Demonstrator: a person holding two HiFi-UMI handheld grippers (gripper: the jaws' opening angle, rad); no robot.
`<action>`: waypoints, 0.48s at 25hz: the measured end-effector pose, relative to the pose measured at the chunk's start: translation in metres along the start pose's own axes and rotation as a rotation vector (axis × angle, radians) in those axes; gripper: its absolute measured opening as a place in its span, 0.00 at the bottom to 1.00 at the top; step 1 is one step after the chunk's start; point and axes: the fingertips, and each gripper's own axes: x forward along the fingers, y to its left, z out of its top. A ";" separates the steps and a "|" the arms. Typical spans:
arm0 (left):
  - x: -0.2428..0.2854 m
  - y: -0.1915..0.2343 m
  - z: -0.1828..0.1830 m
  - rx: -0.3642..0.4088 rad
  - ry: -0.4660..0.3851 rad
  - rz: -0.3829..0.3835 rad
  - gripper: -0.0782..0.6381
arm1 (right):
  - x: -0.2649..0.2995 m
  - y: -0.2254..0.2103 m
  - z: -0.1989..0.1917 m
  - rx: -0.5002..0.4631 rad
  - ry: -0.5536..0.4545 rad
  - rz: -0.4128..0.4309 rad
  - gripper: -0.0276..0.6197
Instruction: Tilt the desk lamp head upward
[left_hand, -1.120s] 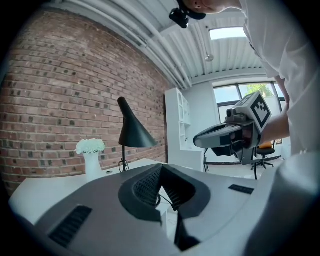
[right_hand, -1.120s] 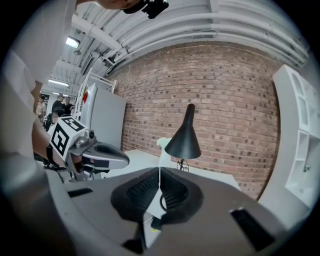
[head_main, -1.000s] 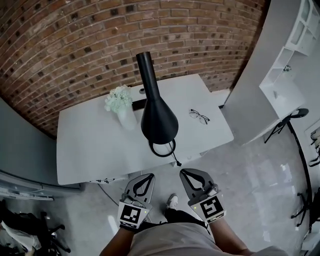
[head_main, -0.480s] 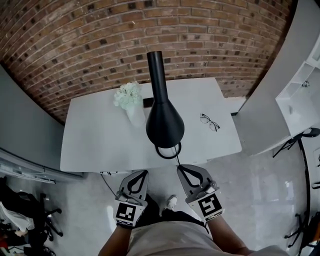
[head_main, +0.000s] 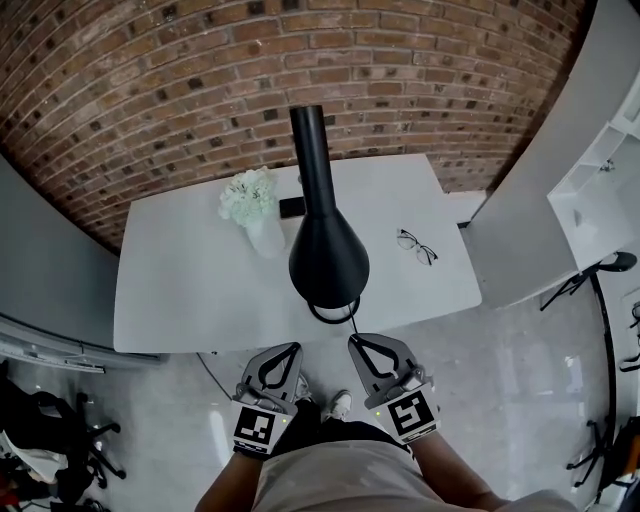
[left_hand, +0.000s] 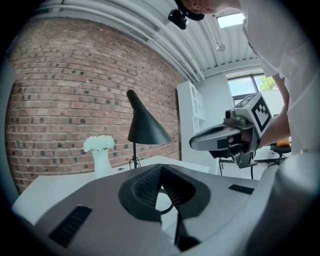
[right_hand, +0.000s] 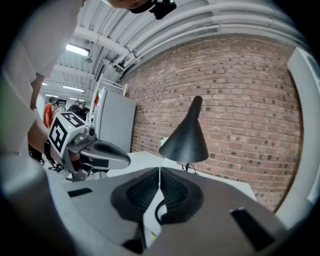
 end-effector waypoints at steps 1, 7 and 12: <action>0.000 0.003 -0.002 0.001 0.004 0.001 0.12 | 0.003 0.001 -0.001 -0.001 0.005 -0.001 0.07; 0.001 0.013 -0.011 0.016 0.021 -0.006 0.12 | 0.019 0.004 -0.012 -0.021 0.036 -0.008 0.07; 0.006 0.020 -0.001 0.001 -0.005 -0.028 0.12 | 0.028 0.005 -0.017 -0.031 0.039 -0.034 0.07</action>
